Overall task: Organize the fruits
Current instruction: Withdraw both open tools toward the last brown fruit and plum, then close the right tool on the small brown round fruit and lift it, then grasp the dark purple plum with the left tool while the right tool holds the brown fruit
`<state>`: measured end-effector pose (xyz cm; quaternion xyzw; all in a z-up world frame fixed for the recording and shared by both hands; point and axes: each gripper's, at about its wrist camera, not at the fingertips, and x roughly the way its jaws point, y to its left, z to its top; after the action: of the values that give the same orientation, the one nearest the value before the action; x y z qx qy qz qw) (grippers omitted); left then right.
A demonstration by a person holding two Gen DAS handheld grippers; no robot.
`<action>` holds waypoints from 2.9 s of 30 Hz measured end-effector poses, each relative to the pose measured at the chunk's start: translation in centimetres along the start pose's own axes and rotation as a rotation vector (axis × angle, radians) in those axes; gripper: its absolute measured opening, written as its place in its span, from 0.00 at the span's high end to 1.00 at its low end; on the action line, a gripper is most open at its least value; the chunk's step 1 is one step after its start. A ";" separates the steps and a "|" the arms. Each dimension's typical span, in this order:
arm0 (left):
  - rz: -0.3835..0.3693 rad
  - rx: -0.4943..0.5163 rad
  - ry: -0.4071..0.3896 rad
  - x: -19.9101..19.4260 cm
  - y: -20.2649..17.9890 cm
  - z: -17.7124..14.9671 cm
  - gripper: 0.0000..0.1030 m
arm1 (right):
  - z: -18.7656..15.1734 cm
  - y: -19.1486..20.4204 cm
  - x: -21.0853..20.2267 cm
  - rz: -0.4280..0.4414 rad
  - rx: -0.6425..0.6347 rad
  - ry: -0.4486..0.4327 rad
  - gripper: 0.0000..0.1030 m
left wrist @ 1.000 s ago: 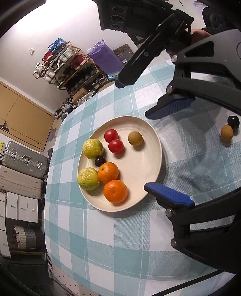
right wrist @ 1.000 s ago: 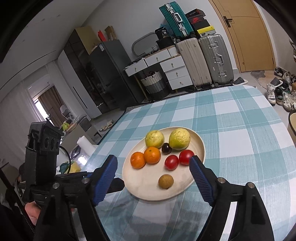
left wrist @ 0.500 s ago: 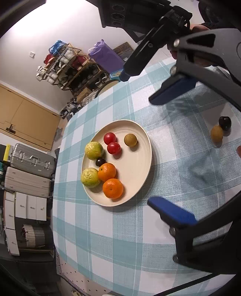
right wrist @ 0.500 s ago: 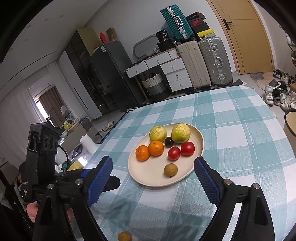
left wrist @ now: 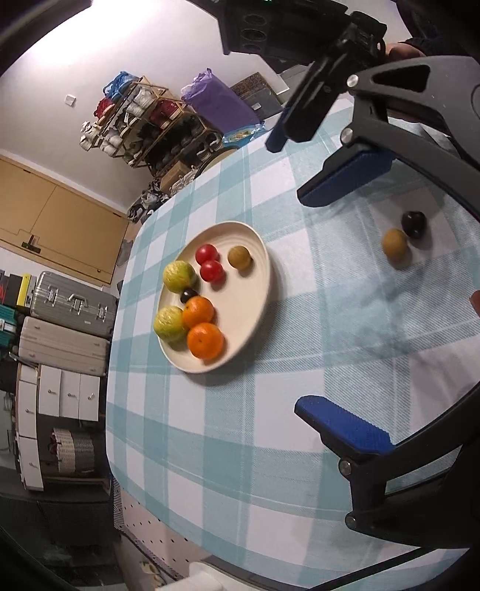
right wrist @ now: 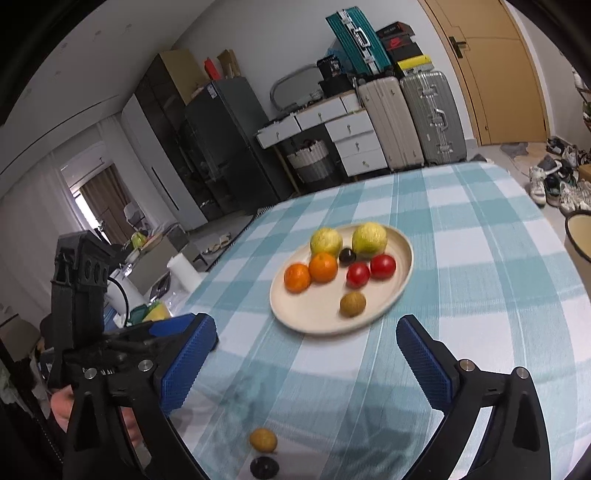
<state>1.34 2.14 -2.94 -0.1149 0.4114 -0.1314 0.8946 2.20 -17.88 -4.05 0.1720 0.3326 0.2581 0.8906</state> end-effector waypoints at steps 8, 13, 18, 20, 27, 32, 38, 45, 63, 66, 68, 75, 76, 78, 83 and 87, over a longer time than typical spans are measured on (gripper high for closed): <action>0.017 -0.033 0.025 -0.3 1.7 -2.5 0.01 | -3.7 1.3 0.5 0.029 -0.003 0.090 0.03; 0.031 -0.042 0.030 -0.7 2.6 -3.8 0.01 | -5.3 2.5 0.9 0.017 -0.044 0.121 0.03; 0.040 -0.067 0.045 -0.8 3.8 -4.9 0.01 | -6.5 3.5 1.2 0.012 -0.074 0.144 0.03; 0.039 -0.070 0.052 -0.7 4.1 -5.3 0.01 | -7.0 3.8 1.5 0.012 -0.081 0.162 0.03; 0.049 -0.073 0.069 -0.7 4.9 -6.6 0.01 | -8.5 4.7 3.1 0.010 -0.095 0.225 0.19; 0.050 -0.077 0.070 -0.9 5.2 -7.0 0.01 | -8.8 5.2 3.5 0.010 -0.113 0.232 0.26; 0.049 -0.073 0.073 -1.0 5.3 -7.1 0.01 | -9.0 5.6 4.2 0.010 -0.133 0.259 0.44; 0.045 -0.071 0.082 -0.9 5.3 -7.3 0.01 | -9.5 6.0 4.8 0.020 -0.152 0.287 0.63; 0.039 -0.081 0.094 -0.5 5.5 -7.5 0.01 | -9.4 7.3 5.0 -0.029 -0.228 0.336 0.75; 0.036 -0.083 0.097 -0.4 5.6 -7.6 0.01 | -9.4 7.6 5.3 -0.057 -0.258 0.356 0.74; 0.035 -0.085 0.098 -0.3 5.7 -7.7 0.01 | -9.5 7.7 5.6 -0.082 -0.277 0.370 0.73; 0.034 -0.093 0.107 -0.1 6.2 -7.9 0.01 | -9.3 7.6 5.8 -0.077 -0.289 0.371 0.76; 0.033 -0.092 0.109 -0.1 6.2 -7.9 0.01 | -9.3 7.5 5.7 -0.072 -0.279 0.363 0.76; 0.028 -0.089 0.113 0.0 6.1 -7.9 0.01 | -8.9 7.1 5.3 -0.057 -0.247 0.343 0.76; 0.010 -0.065 0.125 0.4 5.5 -8.0 0.01 | -7.7 5.4 4.3 -0.027 -0.150 0.276 0.76; -0.015 -0.014 0.144 0.8 4.0 -8.2 0.01 | -6.9 3.9 3.2 -0.011 -0.089 0.220 0.76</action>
<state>-3.90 4.84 -9.95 -0.1148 0.4747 -0.1432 0.8608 -1.76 -11.97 -8.75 0.1013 0.4173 0.2852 0.8569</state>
